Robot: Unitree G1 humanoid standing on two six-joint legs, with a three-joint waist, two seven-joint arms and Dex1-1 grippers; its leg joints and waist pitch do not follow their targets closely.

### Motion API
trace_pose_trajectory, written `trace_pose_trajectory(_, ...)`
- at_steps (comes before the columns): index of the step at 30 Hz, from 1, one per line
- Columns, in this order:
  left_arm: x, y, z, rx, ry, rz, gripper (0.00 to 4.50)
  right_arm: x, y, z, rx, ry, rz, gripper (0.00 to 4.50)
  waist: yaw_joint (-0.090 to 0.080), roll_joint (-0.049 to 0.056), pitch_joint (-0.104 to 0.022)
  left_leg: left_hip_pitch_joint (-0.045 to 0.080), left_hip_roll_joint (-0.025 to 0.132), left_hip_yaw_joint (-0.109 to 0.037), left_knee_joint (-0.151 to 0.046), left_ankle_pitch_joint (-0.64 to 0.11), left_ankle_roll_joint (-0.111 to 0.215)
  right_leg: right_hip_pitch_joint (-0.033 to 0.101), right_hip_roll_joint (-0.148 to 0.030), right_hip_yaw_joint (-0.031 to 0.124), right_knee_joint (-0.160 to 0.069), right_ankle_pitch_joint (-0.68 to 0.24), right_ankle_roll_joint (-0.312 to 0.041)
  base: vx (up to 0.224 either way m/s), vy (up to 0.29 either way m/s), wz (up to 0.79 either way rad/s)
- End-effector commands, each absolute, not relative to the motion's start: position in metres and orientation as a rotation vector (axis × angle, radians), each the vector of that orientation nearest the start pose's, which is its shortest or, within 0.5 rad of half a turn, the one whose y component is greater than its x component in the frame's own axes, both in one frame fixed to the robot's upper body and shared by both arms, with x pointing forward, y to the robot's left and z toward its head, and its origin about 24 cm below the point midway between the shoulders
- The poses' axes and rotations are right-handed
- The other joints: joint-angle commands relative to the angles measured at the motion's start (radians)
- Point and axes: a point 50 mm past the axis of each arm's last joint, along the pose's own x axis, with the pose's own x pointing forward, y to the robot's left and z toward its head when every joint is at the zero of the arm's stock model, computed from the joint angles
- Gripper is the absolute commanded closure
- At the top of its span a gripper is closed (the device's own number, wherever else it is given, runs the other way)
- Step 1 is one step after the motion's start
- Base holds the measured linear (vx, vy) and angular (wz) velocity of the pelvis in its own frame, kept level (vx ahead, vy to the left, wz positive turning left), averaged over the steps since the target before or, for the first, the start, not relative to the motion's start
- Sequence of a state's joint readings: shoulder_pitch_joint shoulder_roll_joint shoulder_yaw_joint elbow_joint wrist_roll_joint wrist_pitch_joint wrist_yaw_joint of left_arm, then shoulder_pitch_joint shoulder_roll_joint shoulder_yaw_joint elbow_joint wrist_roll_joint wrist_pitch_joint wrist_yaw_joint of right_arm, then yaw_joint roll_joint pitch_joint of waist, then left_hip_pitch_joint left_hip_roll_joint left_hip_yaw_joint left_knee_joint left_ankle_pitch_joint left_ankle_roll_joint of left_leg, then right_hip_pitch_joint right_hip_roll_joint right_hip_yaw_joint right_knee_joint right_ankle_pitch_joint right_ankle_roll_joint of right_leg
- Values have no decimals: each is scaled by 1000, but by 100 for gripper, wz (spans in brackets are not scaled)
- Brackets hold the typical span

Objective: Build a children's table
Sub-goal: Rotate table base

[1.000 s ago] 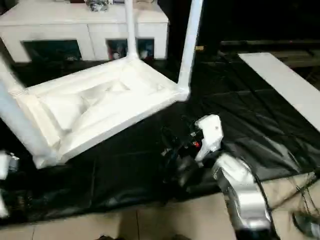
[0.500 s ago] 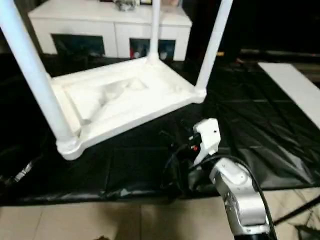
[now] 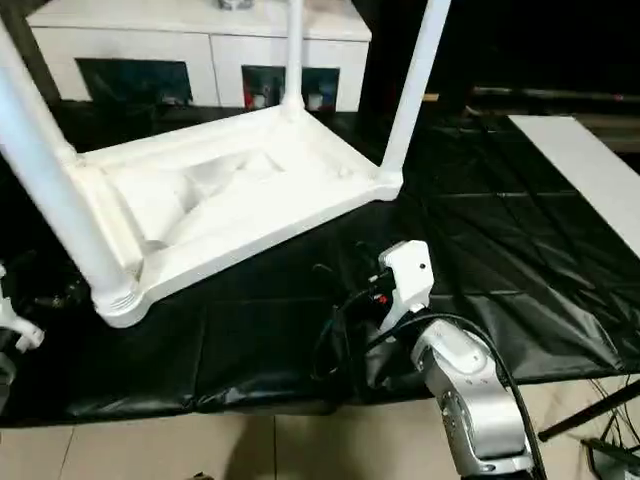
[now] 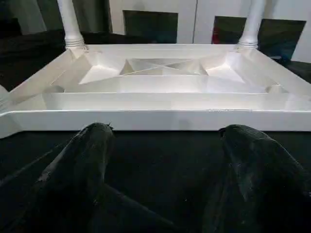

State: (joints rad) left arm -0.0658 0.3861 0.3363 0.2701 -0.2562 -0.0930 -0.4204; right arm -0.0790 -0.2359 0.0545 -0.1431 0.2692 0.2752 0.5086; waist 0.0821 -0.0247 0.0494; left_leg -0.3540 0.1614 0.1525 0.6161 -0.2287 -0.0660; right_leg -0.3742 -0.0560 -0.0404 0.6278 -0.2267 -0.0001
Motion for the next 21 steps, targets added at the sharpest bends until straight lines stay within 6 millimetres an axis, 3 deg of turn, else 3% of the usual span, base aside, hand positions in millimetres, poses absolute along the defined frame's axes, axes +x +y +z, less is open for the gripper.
trace_pose_trajectory(1, 259, 262, 53, 99, 19, -191, 3, 258, -143, 78, 16, 57, 633, 59, -5, 24, -50, 10, 71, -20, -95, -138, 13, 30, -85, 54, -62, 63, -211, 0, 0, 0)
trace_pose_trajectory(3, 260, 254, 53, 111, 25, -229, 3, 257, -143, 77, 14, 59, 634, 59, 1, 25, -45, 15, 75, -17, -101, -183, 3, 25, -85, 55, -67, 12, -210, 0, 0, 0)
trace_pose_trajectory(4, 263, 233, 56, 108, 15, -306, 3, 256, -145, 76, 4, 68, 621, 59, 2, 31, -44, 16, 77, -15, -103, -210, -7, 23, -86, 55, -70, -17, -208, 0, 0, 0)
trace_pose_trajectory(5, 263, 233, 56, 108, 15, -306, 3, 256, -145, 76, 4, 68, 621, 59, 3, 26, -42, 16, 78, -14, -105, -227, -14, 23, -86, 56, -73, -42, -205, 0, 0, 0)
trace_pose_trajectory(8, 272, 191, 58, 143, -9, -417, 3, 259, -156, 67, -44, 123, 505, 59, 3, 26, -39, 18, 76, -7, -105, -252, -29, 18, -85, 60, -81, -104, -187, 0, 0, 0)
trace_pose_trajectory(11, 277, 174, 58, 150, -24, -460, 3, 260, -160, 65, -44, 131, 452, 59, -1, 23, -40, 9, 74, -9, -106, -237, -36, 25, -88, 61, -84, -135, -162, 0, 0, 0)
trace_pose_trajectory(15, 296, 150, 57, 157, -39, -473, 3, 259, -164, 62, -36, 149, 406, 59, -5, 17, -45, 3, 68, -7, -97, -172, -20, 31, -87, 62, -81, -91, -154, 0, 0, 0)
trace_pose_trajectory(18, 326, 111, 58, 173, -39, -485, 3, 257, -178, 60, -53, 168, 298, 59, -5, 21, -48, 7, 66, -4, -90, -139, -15, 30, -84, 61, -83, -56, -153, 0, 0, 0)
trace_pose_trajectory(19, 334, 99, 58, 174, -32, -485, 3, 256, -182, 60, -56, 171, 271, 59, -2, 22, -53, 8, 64, -5, -87, -118, -11, 32, -84, 60, -78, -9, -155, 0, 0, 0)
trace_pose_trajectory(21, 339, 91, 59, 165, -24, -481, 3, 255, -185, 60, -62, 172, 252, 59, -2, 22, -57, 1, 66, -10, -84, -70, 4, 41, -88, 56, -67, 84, -172, 0, 0, 0)
